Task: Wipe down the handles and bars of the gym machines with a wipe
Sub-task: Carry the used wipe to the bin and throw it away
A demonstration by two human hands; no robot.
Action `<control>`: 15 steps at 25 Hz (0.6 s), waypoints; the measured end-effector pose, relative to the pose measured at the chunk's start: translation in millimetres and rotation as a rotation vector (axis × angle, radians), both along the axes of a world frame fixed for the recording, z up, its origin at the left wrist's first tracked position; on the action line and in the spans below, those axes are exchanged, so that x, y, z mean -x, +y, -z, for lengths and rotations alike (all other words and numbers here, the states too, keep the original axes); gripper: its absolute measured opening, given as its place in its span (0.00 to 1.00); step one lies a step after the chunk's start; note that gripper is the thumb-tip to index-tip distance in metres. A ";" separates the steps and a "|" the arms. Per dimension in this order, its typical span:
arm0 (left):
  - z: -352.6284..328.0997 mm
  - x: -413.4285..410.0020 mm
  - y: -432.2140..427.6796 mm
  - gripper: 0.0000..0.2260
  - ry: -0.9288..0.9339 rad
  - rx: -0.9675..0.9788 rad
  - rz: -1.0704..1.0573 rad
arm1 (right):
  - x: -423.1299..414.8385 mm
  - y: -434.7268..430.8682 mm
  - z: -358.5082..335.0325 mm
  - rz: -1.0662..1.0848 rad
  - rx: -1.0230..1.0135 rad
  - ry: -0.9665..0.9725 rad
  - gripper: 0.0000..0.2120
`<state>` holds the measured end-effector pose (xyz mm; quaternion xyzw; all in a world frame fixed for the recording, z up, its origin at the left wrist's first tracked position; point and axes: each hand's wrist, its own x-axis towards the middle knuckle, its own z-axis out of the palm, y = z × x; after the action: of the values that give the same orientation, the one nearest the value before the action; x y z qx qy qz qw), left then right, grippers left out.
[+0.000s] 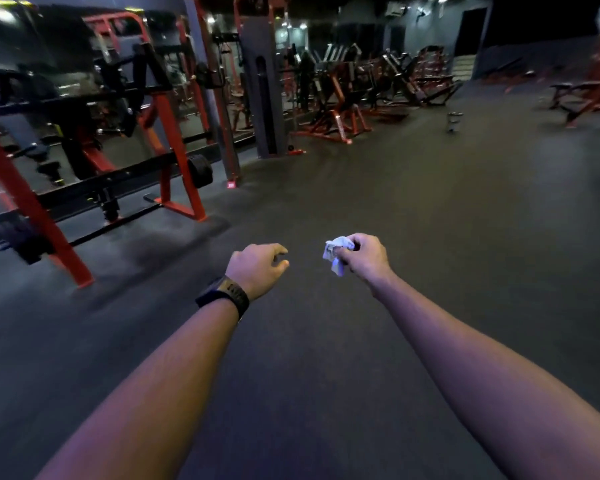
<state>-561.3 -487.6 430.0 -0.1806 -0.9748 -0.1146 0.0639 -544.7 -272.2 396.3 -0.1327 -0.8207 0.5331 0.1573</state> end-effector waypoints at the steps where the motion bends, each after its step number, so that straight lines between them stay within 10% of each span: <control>1: -4.3 33.6 11.4 0.15 -0.015 0.008 0.028 | 24.3 10.2 -5.5 0.031 0.005 0.005 0.02; 15: 1.0 451.4 291.6 0.16 -0.039 0.015 0.409 | 370.5 276.9 14.6 0.405 0.091 0.073 0.06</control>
<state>-1012.7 -196.0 429.1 -0.3731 -0.9197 -0.1213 0.0189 -915.1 4.7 381.8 -0.2826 -0.7461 0.5316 0.2845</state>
